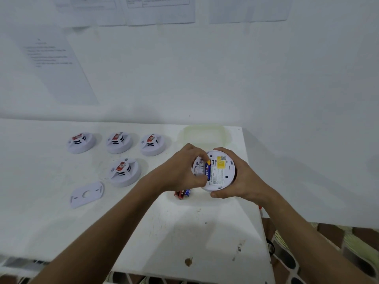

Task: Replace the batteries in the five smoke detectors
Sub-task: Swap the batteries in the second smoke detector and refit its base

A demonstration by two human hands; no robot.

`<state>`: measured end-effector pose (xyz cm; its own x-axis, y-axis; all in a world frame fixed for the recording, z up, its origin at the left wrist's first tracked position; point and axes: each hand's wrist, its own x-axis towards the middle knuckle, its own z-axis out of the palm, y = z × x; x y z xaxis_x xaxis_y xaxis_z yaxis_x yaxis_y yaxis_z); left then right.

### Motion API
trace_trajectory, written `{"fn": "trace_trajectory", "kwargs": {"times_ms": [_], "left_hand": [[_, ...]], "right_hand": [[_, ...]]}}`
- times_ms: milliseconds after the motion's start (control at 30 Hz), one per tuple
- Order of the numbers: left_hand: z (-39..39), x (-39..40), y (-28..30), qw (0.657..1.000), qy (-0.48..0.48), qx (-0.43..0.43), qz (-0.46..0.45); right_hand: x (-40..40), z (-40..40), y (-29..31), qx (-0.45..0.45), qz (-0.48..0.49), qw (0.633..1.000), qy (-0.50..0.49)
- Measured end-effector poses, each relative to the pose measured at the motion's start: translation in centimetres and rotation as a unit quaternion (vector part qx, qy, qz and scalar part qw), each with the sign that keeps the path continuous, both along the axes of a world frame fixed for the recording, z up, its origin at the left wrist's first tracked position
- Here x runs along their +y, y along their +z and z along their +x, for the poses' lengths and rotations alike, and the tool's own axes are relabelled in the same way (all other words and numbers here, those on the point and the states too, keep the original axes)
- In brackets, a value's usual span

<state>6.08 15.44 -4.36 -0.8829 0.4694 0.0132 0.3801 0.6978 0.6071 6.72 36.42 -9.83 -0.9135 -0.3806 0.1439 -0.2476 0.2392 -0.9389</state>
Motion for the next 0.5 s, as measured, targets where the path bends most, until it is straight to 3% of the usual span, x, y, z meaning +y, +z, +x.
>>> {"fn": "trace_trajectory", "kwargs": {"times_ms": [300,500], "left_hand": [[-2.0,-0.8,-0.3,0.999,0.004,-0.047,0.024],[-2.8,-1.0,-0.8,0.989,0.037,0.062,0.126]], "right_hand": [[-1.0,-1.3,0.4,-0.006,0.009,1.0,-0.021],[-0.9,-2.6,0.9,-0.016,-0.025,0.999,-0.035]]}}
